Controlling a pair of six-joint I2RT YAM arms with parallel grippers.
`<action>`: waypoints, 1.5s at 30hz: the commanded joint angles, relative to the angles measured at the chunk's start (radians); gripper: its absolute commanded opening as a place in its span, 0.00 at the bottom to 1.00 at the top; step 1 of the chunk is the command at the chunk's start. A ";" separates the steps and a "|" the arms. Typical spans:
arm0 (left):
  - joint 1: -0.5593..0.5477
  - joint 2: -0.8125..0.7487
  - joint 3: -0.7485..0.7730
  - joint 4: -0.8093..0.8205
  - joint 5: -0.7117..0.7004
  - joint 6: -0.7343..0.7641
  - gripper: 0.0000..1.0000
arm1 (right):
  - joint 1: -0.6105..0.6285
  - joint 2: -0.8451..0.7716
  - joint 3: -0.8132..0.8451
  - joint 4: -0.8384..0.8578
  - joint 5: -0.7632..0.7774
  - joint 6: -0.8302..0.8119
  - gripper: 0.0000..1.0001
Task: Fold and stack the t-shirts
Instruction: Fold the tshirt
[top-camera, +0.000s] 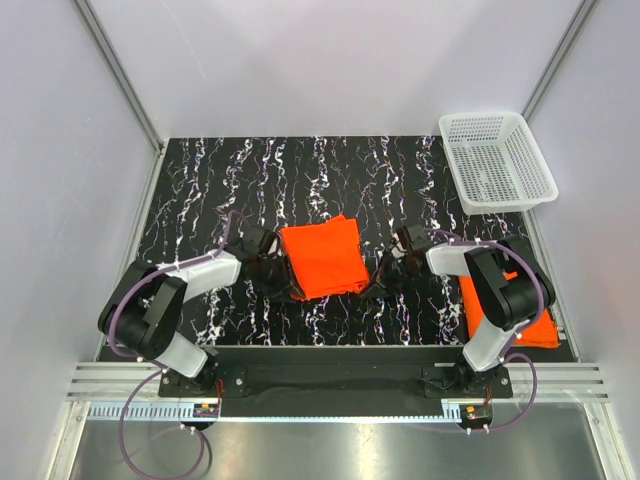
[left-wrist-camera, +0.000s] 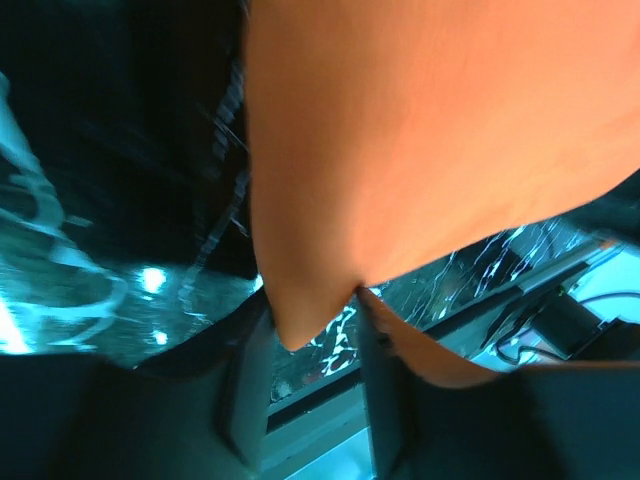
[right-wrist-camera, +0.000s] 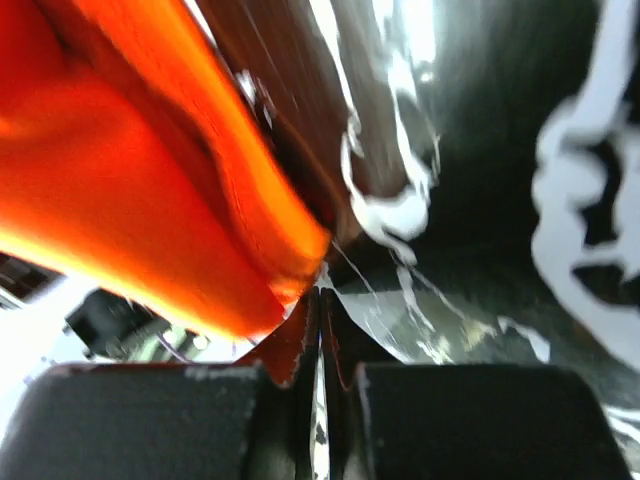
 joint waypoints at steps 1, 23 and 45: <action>-0.075 -0.007 -0.026 0.090 -0.021 -0.099 0.37 | -0.009 0.025 0.096 0.058 0.084 0.069 0.06; 0.079 0.102 0.534 -0.079 0.085 0.324 0.68 | -0.241 0.171 0.537 -0.195 0.002 -0.204 0.61; 0.159 0.645 1.137 -0.155 -0.118 0.509 0.52 | -0.204 0.126 0.291 -0.005 -0.086 -0.006 0.39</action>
